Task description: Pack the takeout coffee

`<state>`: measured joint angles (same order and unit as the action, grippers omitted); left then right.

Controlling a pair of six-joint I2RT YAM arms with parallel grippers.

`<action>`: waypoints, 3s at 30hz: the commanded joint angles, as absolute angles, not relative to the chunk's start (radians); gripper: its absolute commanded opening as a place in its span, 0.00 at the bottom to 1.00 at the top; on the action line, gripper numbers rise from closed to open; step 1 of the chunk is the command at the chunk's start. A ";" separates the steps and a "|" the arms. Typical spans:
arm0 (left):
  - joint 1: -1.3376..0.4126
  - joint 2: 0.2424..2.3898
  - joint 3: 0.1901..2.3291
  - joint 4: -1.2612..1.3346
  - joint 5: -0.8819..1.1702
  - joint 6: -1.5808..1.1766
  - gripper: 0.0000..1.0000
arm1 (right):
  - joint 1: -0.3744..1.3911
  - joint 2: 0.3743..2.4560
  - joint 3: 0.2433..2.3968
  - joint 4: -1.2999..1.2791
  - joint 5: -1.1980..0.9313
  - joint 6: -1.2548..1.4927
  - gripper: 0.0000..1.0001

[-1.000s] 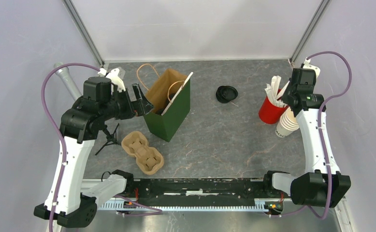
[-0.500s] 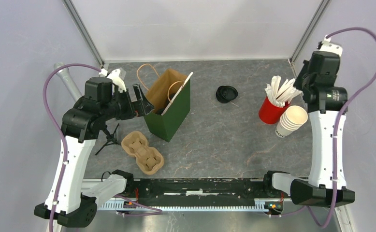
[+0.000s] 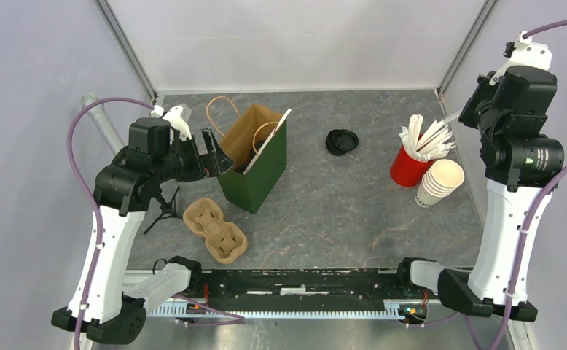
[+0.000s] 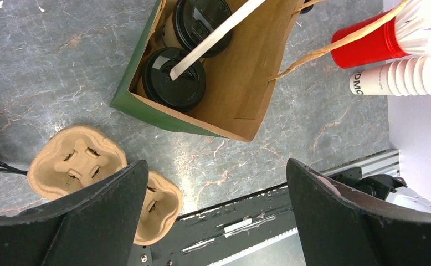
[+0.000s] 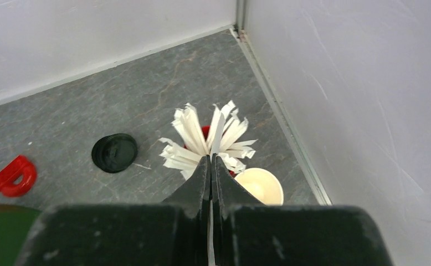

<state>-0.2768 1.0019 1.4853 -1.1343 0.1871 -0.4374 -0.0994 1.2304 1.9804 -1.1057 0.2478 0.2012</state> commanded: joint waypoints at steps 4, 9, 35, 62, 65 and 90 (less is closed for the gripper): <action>-0.278 0.979 1.464 -1.081 0.206 -0.452 1.00 | -0.103 1.117 1.815 -0.815 -0.073 0.186 0.00; -0.278 0.978 1.498 -1.096 0.177 -0.438 1.00 | -0.100 1.145 1.762 -0.585 -0.303 0.343 0.00; -0.278 0.988 1.586 -1.131 0.112 -0.441 1.00 | 0.407 1.593 1.994 -0.385 -0.814 0.583 0.00; -0.278 0.973 1.608 -1.152 0.074 -0.430 1.00 | 0.490 1.889 2.064 -0.519 -0.853 0.440 0.04; -0.278 0.971 1.601 -1.154 0.075 -0.433 1.00 | 0.497 1.912 2.063 -0.501 -0.838 0.447 0.06; -0.278 1.058 1.778 -1.163 0.081 -0.383 1.00 | 0.421 1.661 2.053 -0.568 -0.514 0.369 0.98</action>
